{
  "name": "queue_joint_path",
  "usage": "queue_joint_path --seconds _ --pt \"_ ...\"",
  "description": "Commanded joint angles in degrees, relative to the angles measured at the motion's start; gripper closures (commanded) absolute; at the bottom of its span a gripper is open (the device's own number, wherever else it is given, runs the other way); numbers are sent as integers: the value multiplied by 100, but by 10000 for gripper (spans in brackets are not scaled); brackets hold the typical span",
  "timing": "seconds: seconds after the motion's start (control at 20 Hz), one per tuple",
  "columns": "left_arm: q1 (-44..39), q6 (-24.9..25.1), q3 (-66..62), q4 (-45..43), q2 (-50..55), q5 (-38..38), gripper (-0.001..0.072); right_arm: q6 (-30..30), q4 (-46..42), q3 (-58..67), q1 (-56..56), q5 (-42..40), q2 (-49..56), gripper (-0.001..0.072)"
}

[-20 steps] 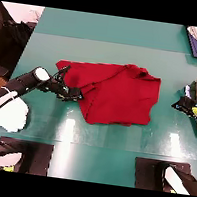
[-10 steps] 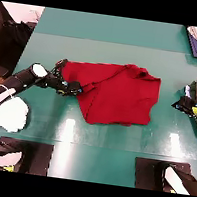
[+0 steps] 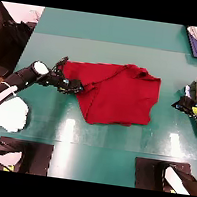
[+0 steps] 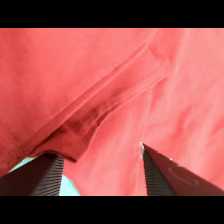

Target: Fold the shirts.

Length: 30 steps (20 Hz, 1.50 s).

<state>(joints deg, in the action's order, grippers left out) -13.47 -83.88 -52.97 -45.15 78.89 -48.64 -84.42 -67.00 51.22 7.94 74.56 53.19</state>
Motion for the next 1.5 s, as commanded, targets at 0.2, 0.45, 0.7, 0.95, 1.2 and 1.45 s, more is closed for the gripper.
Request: queue_joint_path --seconds 0.2,0.45,0.7,0.95,1.2,1.45 --pt "4 -293 -4 -151 76 -264 162 0 2 -2 2 55 -4 531" --pt "4 -789 -7 -474 74 31 287 -2 2 -2 2 59 -4 531" --pt "7 -761 -107 -466 55 127 685 0 0 -2 2 140 -7 532" --pt "7 -570 -409 -861 -660 105 685 4 -26 -564 2 568 -164 685" --pt "7 -568 -442 -1167 -1263 52 684 361 1097 -1862 -4 323 199 325" --pt "7 -570 -444 -1163 -1290 -177 684 765 2527 -2509 -444 -1193 1019 326"
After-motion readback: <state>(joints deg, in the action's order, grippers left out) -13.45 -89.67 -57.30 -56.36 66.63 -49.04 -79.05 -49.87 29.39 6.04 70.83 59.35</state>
